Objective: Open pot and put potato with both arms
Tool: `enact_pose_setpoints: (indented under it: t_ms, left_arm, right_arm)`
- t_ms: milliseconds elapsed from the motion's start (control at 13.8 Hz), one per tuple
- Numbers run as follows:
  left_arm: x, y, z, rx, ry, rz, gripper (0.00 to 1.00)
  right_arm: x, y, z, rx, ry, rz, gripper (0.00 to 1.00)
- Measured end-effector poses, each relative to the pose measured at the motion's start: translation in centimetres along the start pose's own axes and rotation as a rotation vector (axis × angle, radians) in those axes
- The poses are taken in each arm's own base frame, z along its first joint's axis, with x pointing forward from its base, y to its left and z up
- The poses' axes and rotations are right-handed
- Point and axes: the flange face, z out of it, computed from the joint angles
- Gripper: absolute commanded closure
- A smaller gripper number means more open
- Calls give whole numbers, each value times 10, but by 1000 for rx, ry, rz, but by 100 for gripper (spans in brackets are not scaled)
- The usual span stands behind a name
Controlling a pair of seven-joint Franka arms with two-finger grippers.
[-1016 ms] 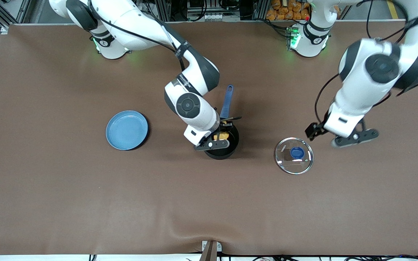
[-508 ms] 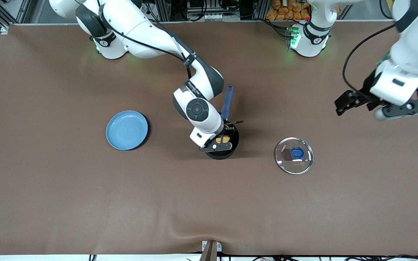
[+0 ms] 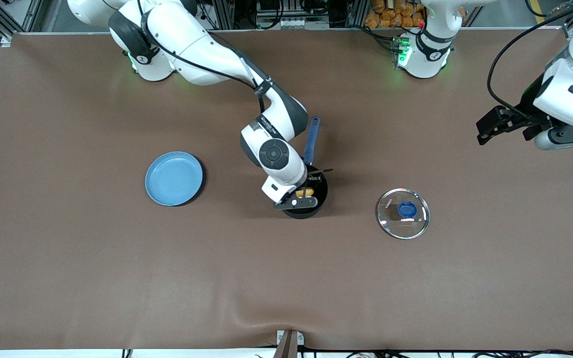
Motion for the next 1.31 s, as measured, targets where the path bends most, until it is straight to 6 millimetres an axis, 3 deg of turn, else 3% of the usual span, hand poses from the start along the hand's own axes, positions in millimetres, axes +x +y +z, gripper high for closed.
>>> enact_pose_setpoints:
  t_ms: [73, 363, 580, 798, 870, 1016, 1161, 1306]
  left_arm:
    - [1, -6, 1, 2, -9, 21, 0]
    - [6, -31, 4, 5, -23, 49, 0]
    - [7, -37, 1, 6, -20, 54, 0]
    - [0, -34, -9, -3, -10, 59, 0]
    - [-4, -31, -9, -7, -10, 65, 0]
    - [-15, -27, -2, -7, -5, 75, 0]
    - [-24, -29, 3, -7, -5, 75, 0]
    - [-26, -34, 6, -6, -7, 67, 0]
  right_arm:
    - [0, 0, 1, -2, 1, -2, 1]
    - [-2, -1, 2, -39, 23, -31, 0]
    - [0, -1, 0, -40, 30, -30, 0]
    - [8, -5, -23, -27, 50, -22, 0]
    - [11, -6, -39, -25, 51, -17, 0]
    - [22, -4, -91, -25, 40, -3, 0]
    - [37, 11, -162, -20, 42, 25, 0]
    - [51, 40, -233, -6, 68, 66, 0]
